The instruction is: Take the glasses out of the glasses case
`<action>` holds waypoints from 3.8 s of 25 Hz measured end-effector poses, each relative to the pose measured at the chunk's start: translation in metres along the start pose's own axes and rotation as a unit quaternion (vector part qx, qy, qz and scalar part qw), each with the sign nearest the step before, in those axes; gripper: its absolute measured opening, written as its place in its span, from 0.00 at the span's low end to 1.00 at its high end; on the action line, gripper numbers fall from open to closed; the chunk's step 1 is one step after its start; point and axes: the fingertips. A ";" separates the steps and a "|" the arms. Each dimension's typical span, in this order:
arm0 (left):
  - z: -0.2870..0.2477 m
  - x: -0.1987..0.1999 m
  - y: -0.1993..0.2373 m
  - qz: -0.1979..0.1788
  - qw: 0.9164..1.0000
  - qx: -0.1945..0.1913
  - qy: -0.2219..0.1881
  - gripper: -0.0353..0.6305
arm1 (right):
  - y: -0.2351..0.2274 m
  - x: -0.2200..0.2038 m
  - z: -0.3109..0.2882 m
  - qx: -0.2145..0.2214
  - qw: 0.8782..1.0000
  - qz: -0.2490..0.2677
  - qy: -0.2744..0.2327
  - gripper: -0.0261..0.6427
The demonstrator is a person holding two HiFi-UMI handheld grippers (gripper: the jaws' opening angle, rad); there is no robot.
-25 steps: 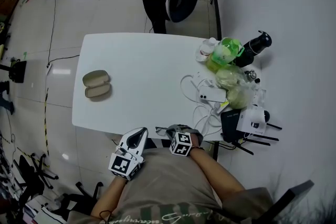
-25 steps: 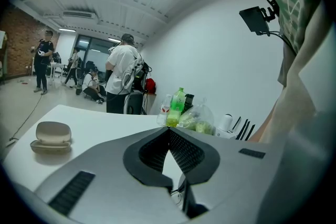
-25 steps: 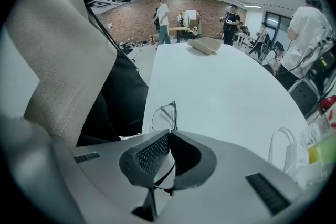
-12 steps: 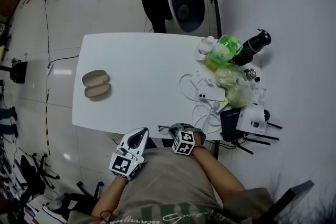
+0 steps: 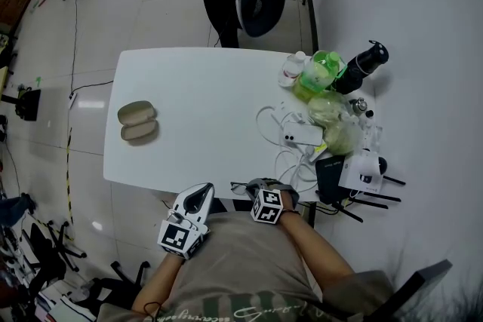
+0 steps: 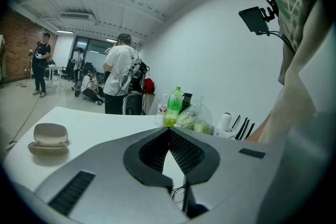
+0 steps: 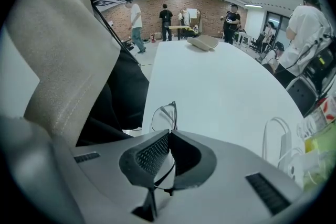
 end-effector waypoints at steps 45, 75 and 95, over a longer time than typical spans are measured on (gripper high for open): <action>-0.019 -0.005 -0.028 -0.012 0.998 -0.056 0.006 0.06 | 0.005 -0.046 0.019 0.010 1.000 0.000 0.002 0.07; -0.022 -0.006 -0.025 0.002 0.999 -0.052 0.014 0.06 | 0.004 -0.048 0.018 0.009 1.000 0.005 0.007 0.07; -0.024 -0.007 -0.028 -0.001 0.998 -0.054 0.012 0.06 | 0.003 -0.049 0.015 0.028 0.999 -0.008 0.021 0.07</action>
Point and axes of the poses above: the fingertips, and each gripper's own axes: z backward along the fingers, y to its left, x out of its top, and after that the axes turned 11 degrees about -z, right-handed
